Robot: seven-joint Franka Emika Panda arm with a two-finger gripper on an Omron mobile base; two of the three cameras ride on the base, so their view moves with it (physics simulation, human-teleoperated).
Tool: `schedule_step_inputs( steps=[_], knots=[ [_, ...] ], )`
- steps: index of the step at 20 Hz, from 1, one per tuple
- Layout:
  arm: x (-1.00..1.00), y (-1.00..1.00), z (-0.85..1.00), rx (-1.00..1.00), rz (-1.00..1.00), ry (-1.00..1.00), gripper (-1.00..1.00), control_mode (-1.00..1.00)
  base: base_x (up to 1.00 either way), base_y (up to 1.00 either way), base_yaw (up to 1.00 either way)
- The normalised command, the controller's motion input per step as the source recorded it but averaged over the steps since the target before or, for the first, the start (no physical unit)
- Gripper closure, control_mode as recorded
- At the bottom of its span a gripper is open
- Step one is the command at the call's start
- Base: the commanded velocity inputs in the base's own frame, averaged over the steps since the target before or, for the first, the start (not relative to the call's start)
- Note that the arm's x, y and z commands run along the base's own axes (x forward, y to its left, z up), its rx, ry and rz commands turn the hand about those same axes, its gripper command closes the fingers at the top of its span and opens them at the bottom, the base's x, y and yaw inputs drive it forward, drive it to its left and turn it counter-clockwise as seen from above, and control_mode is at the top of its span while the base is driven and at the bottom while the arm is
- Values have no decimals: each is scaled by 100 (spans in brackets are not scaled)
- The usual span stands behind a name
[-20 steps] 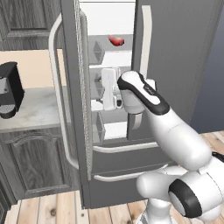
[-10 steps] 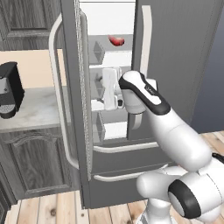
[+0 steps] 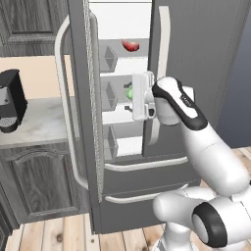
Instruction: Gather the garlic and corn from the fridge and place them on a tray on the dining counter. Then gather the steak and fish from the fridge and place them on the other tray.
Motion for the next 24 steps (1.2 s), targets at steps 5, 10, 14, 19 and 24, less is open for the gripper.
schedule_step_inputs(
  steps=[5, 10, 14, 19, 24],
  knots=[
    [0, -76, 7, -16, -1, -4, -100, -100, 0, 0, 0],
    [0, -31, 0, -49, 2, -8, -100, -100, 0, 0, 0],
    [1, -46, 0, -48, 3, -11, -100, -100, 0, 0, 0],
    [24, -57, 0, -39, 1, -2, -100, -100, 0, 0, 0],
    [21, -28, 0, -35, 1, 0, -100, -100, 0, 0, 0]
  ],
)
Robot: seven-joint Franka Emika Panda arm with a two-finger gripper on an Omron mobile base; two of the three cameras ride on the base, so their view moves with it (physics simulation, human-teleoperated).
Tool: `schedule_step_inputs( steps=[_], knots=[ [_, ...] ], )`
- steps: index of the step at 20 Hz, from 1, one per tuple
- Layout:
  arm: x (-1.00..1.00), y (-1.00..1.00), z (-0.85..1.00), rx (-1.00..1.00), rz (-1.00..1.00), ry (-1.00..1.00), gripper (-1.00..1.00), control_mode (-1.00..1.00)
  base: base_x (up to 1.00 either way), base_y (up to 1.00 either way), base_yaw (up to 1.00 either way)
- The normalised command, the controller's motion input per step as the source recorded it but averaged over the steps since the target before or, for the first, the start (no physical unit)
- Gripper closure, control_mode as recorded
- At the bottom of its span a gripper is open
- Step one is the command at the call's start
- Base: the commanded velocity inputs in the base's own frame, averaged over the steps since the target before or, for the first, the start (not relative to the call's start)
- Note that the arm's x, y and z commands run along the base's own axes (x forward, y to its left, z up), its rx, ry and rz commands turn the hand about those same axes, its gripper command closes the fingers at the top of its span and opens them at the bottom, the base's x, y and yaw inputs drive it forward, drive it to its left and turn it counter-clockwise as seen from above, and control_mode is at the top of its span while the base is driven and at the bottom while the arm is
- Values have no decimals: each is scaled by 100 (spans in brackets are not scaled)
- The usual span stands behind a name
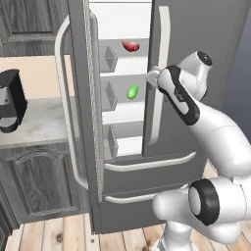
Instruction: Gather the garlic and corn from the fridge and place them on a tray on the dining counter. Then gather the steak and fish from the fridge and place them on the other tray.
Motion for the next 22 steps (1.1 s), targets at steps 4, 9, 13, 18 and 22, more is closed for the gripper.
schedule_step_inputs(
  steps=[4, 9, 13, 18, 22],
  knots=[
    [32, -30, -2, -28, 3, -3, -100, -100, 0, 0, 0],
    [32, -57, -16, -16, 11, -5, -100, -100, 0, 0, 0],
    [61, -11, -10, -6, 18, -2, -100, -100, 0, 0, 0],
    [58, 0, -14, -2, 20, 0, -100, -100, 0, 0, 0],
    [30, -1, -3, -7, 12, 0, -100, -100, 0, 0, 0]
  ],
)
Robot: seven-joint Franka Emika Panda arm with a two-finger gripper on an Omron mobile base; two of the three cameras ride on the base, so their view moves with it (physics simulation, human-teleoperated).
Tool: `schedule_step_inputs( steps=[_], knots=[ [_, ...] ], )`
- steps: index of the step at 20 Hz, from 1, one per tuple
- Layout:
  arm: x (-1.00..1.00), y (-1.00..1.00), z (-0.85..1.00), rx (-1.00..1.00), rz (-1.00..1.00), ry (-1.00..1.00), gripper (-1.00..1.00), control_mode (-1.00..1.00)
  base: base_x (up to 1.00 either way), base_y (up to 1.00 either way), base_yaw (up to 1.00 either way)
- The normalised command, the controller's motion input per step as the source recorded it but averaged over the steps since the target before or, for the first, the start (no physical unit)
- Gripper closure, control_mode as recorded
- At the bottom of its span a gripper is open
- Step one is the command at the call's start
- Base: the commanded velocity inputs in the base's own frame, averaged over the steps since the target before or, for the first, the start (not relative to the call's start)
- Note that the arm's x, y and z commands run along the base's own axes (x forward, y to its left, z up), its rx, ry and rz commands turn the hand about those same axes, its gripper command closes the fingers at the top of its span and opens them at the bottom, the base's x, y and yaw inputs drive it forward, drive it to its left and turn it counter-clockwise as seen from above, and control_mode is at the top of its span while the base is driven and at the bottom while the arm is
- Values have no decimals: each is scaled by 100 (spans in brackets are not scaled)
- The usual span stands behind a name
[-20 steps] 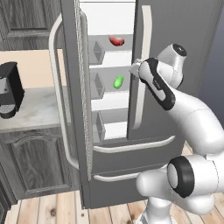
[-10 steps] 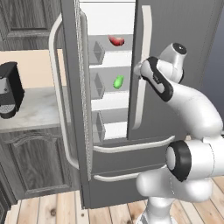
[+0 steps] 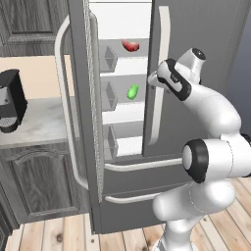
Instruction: Gather the garlic and corn from the fridge and place them on a tray on the dining counter. Then gather the steak and fish from the fridge and place them on the other tray.
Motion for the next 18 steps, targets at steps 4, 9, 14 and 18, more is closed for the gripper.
schedule_step_inputs(
  steps=[4, 9, 14, 18],
  knots=[
    [8, 0, -4, -8, 6, 0, -100, -100, 0, 0, 0],
    [1, 13, -17, -6, 0, -3, 100, -100, 0, 0, 0],
    [35, 26, -8, 0, -3, -3, 100, -100, 0, 0, 0],
    [78, 21, -2, 0, -4, -1, 100, -100, 0, 0, 0]
  ],
)
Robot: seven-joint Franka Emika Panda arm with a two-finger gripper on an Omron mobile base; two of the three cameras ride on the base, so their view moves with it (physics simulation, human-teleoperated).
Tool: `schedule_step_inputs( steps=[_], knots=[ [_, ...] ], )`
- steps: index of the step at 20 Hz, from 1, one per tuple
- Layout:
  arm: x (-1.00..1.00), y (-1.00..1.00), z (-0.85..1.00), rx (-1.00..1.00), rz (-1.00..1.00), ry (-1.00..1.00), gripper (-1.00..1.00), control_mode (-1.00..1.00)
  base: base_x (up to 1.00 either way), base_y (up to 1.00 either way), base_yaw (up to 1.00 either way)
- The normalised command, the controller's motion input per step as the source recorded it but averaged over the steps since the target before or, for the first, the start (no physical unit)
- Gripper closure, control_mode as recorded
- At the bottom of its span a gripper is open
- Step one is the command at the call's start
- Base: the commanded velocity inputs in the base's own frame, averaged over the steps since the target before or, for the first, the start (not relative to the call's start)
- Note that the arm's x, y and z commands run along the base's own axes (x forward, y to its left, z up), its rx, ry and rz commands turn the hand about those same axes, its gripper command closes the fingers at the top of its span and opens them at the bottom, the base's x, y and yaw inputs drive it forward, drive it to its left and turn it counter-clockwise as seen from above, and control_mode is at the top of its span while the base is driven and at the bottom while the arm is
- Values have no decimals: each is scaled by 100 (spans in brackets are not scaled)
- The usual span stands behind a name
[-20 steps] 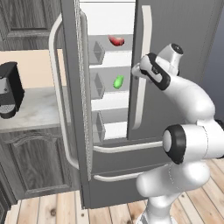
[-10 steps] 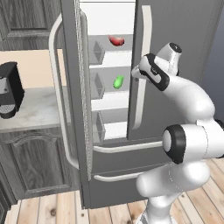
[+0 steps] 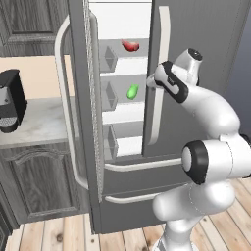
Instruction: Gather the garlic and corn from the fridge and place them on a tray on the dining counter. Then gather the steak and fish from the fridge and place them on the other tray.
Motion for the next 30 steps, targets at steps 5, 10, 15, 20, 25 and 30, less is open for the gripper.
schedule_step_inputs(
  steps=[5, 10, 15, 20, 25, 30],
  knots=[
    [12, 34, -12, 0, -2, -4, 100, -100, 0, 0, 0],
    [-61, 23, -31, 0, 0, -12, 100, -100, 0, 0, 0],
    [-38, 3, -11, 0, -2, -11, 100, -100, 0, 0, 0],
    [-12, -48, 3, 0, -4, -1, 100, -100, 0, 0, 0],
    [-25, -90, 16, 0, -4, 0, 100, -100, 0, 0, 0],
    [-45, -96, 2, 0, -5, 0, 100, -100, 0, 0, 0]
  ],
)
